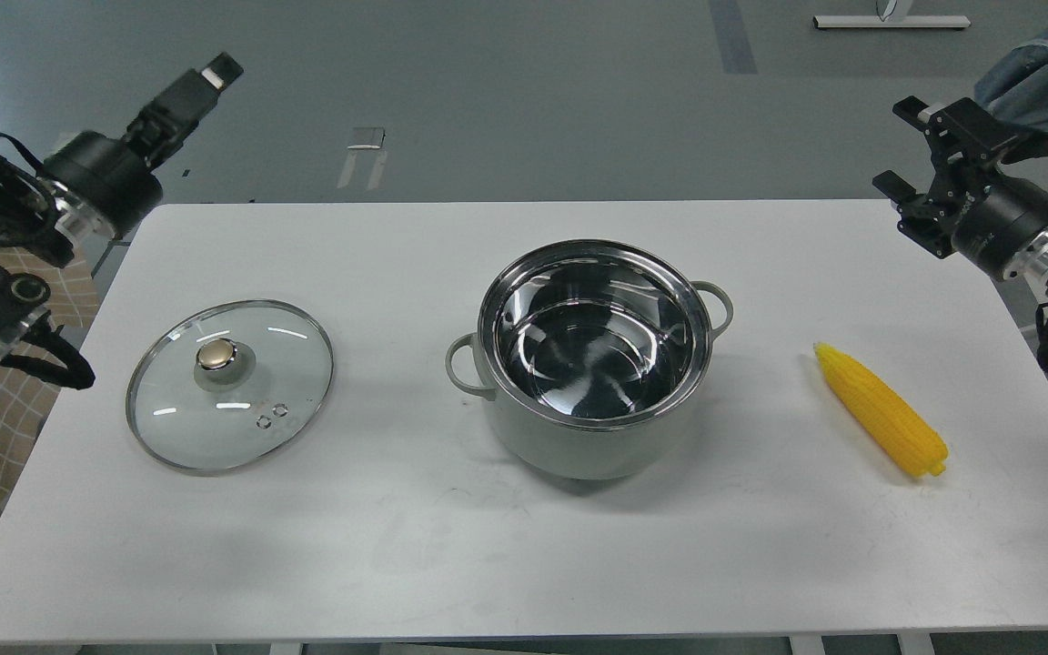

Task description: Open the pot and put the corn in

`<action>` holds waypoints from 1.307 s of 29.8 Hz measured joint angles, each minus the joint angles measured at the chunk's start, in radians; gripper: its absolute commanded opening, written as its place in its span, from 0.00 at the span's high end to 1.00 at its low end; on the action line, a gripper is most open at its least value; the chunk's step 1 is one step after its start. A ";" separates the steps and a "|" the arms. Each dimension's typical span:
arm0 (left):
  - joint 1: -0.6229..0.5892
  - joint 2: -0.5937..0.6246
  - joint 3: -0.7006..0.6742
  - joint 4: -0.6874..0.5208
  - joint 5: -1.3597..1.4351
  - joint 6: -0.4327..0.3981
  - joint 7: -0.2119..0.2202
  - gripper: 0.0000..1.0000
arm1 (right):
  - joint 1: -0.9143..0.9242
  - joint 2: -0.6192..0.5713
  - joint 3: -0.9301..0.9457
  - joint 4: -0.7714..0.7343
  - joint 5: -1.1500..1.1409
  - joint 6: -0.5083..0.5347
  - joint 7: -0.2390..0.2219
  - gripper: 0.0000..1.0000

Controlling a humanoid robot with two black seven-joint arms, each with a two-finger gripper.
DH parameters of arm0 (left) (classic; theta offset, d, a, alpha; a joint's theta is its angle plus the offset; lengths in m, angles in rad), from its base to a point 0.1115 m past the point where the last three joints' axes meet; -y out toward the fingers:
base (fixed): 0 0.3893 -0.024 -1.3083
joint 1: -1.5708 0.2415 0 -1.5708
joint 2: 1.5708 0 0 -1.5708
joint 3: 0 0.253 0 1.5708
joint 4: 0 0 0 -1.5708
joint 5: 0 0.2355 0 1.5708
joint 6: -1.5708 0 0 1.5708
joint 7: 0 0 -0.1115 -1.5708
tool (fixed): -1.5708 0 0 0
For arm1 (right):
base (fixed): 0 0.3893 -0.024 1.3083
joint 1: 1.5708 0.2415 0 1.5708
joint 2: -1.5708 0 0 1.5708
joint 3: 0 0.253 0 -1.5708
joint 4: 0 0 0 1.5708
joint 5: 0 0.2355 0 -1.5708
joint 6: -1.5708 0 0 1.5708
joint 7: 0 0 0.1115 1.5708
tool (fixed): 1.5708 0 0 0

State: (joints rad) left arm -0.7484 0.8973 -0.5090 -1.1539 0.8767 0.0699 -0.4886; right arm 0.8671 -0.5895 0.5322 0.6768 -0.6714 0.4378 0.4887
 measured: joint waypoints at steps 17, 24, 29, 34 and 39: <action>-0.032 -0.062 -0.148 -0.004 -0.465 -0.406 0.000 0.07 | 0.056 -0.266 -0.318 0.258 -0.955 -0.099 0.000 0.00; -0.027 -0.078 -0.161 -0.016 -0.466 -0.406 0.000 0.06 | 0.049 -0.227 -0.410 0.223 -1.051 -0.124 0.000 0.00; -0.023 -0.092 -0.178 -0.019 -0.466 -0.406 0.000 0.06 | 0.049 -0.176 -0.455 0.173 -1.081 -0.153 0.000 0.00; -0.022 -0.095 -0.181 -0.027 -0.466 -0.406 0.000 0.05 | 0.049 -0.129 -0.470 0.132 -1.104 -0.165 0.000 0.07; -0.022 -0.096 -0.199 -0.031 -0.466 -0.406 0.000 0.05 | 0.052 -0.074 -0.512 0.089 -1.128 -0.170 0.000 0.16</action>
State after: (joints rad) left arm -0.7701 0.8012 -0.7084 -1.1850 0.4110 -0.3358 -0.4887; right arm 0.9192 -0.6635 0.0205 0.7660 -1.7996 0.2675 0.4887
